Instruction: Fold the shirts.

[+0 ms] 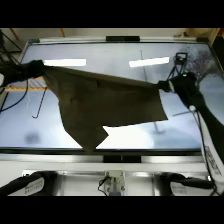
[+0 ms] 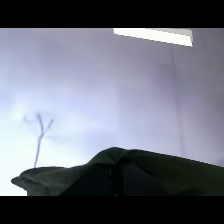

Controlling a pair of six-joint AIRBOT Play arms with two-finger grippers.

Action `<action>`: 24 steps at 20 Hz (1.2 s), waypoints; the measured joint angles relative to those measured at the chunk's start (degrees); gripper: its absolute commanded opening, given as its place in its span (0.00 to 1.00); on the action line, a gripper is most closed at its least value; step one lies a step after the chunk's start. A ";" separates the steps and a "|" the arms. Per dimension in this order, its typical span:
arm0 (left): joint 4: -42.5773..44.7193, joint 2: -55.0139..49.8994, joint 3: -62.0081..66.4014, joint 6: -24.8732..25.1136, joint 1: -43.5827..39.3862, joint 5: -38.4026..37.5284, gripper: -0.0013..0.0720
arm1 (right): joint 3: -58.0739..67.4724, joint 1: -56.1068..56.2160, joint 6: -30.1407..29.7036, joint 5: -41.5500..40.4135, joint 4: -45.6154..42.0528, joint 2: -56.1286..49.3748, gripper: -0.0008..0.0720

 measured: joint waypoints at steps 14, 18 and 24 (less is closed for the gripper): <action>-2.36 -12.74 2.60 -0.66 11.32 -39.43 0.84 | 6.25 -14.99 -26.36 21.00 28.11 -0.22 0.77; -5.49 -9.38 -12.37 0.46 12.15 -37.27 0.83 | 2.95 -25.44 -32.65 29.33 37.09 0.72 0.77; -12.28 -8.70 -23.91 2.69 10.97 -27.67 0.83 | -0.04 -30.08 -36.22 32.22 41.62 0.96 0.77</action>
